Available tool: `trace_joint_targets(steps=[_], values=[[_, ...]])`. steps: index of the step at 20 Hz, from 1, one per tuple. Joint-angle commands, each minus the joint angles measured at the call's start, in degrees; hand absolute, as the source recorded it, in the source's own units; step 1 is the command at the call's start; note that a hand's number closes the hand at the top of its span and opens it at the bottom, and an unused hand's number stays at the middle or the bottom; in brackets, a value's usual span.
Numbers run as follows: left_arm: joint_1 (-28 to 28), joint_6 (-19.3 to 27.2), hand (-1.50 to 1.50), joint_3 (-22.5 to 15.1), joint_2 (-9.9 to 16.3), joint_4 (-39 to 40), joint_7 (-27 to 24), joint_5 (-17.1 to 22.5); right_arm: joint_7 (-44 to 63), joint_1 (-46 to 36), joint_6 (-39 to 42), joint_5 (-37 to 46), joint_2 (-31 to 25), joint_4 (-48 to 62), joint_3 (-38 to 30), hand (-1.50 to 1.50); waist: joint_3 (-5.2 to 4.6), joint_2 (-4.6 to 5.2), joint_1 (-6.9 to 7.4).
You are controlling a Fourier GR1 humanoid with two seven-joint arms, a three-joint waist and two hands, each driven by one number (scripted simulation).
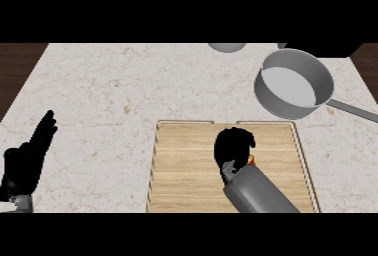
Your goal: Pick the croissant from the tray and place it in the pot
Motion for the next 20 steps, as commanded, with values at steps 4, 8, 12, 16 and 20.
trace_joint_targets(steps=[4, 8, 12, 16, 20], values=[[3.0, 0.9, 0.00, -1.2, -2.7, -3.7, 0.6, -2.8, 1.0, 0.8, -1.4, 1.5, 0.7, 2.1, 1.2, 1.50, 0.25, 0.45, 0.13], [0.4, -1.7, 0.00, 1.1, -0.6, 0.6, -0.2, -0.1, -9.3, 0.7, -9.2, -4.7, 0.7, -0.8, -5.5, 1.50, 0.28, 0.67, 0.03], [0.9, -1.5, 0.00, 1.3, -0.1, -0.4, -0.5, -0.6, -17.6, 1.2, -14.4, -14.1, 0.7, -5.7, -11.4, 1.50, 0.32, 0.68, 0.13], [1.9, -1.1, 0.00, 0.6, -1.4, -1.9, 0.0, -1.6, -23.0, -1.7, -14.1, -14.4, -0.7, -2.4, -16.0, 1.50, 0.25, 0.52, 0.13], [0.3, -1.1, 0.00, 0.4, -2.0, -4.1, 3.4, -2.0, -19.6, 0.1, -17.4, -7.5, -1.2, -7.9, -12.0, 1.50, 0.24, 0.40, -0.11]])
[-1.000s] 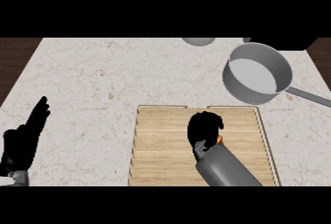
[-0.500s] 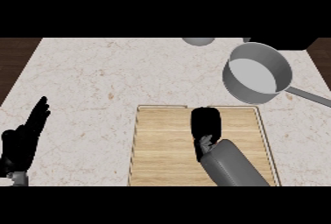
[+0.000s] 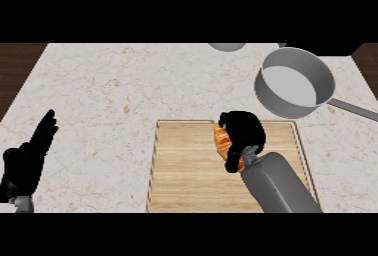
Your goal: Pick the croissant from the tray and place it in the pot
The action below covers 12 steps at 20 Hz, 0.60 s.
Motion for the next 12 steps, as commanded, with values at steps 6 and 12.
trace_joint_targets(steps=[6, 12], values=[[1.6, -1.4, 0.00, 1.9, 0.8, 2.4, -2.7, 0.7, 5.1, -0.8, -10.3, 12.2, -4.2, -14.2, 2.3, 1.50, -0.06, -0.26, -0.59], [0.6, 0.9, 0.00, -0.5, -1.6, -2.9, 1.9, -1.3, 8.4, -2.0, -14.0, 16.8, -5.5, -22.7, -0.6, 1.50, 0.02, -0.14, -0.24]])
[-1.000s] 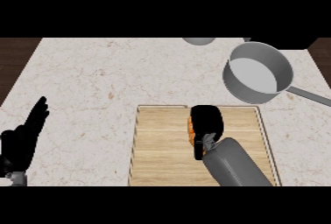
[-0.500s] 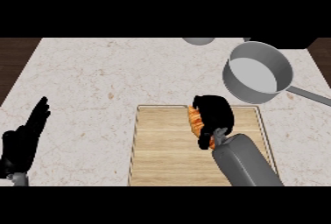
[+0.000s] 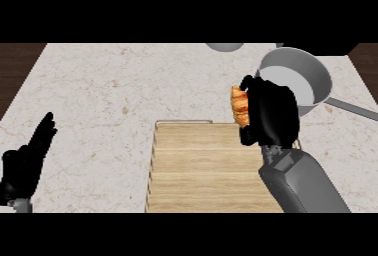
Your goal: Pick the croissant from the tray and place it in the pot
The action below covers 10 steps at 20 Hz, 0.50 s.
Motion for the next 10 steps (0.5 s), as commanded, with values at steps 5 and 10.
trace_joint_targets(steps=[5, 10], values=[[0.2, -2.5, 0.00, 2.0, 1.2, -1.1, 1.3, 1.9, -1.1, -1.6, -2.0, -3.5, -1.8, -8.8, -10.5, 1.50, 0.04, 0.24, 0.51], [0.3, 0.2, 0.00, -0.9, -1.9, -1.8, 1.0, -1.9, -2.5, -0.9, -3.0, -6.1, -1.6, -12.7, -13.6, 1.50, 0.03, 0.19, 0.34]])
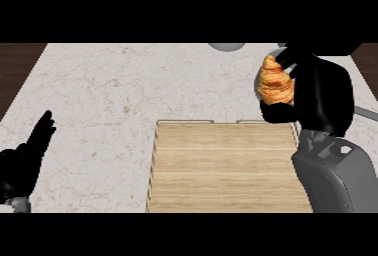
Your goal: Pick the croissant from the tray and place it in the pot
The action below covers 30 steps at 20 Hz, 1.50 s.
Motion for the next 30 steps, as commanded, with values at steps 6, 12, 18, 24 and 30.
trace_joint_targets(steps=[6, 12, 18, 24, 30], values=[[-4.4, -0.2, 0.00, 0.1, -0.6, 3.1, 1.4, -0.9, -11.9, -9.7, -7.4, -7.3, -6.6, 16.4, -14.4, 1.50, -0.01, 0.21, 0.44], [-2.6, -2.3, 0.00, 2.1, 0.5, 3.5, -1.8, 0.2, -19.8, -14.0, -12.9, -7.8, -9.5, 32.5, -17.1, 1.50, -0.02, 0.37, 0.93], [0.0, -0.9, 0.00, -0.4, -1.6, -3.3, 2.2, -1.8, -31.1, -20.4, -16.6, -11.6, -15.1, 51.2, -22.4, 1.50, 0.04, 0.53, 1.83], [-0.6, -1.5, 0.00, -0.8, -1.9, 0.9, -2.6, -2.3, -38.7, -22.8, -23.5, -7.5, -19.6, 67.8, -22.9, 1.50, 0.05, 0.99, 2.42], [-4.1, -1.9, 0.00, -0.3, -1.4, 1.1, 0.0, -1.6, -39.8, -28.9, -26.1, -13.0, -17.2, 78.8, -29.1, -1.50, 0.13, 1.54, 3.65]])
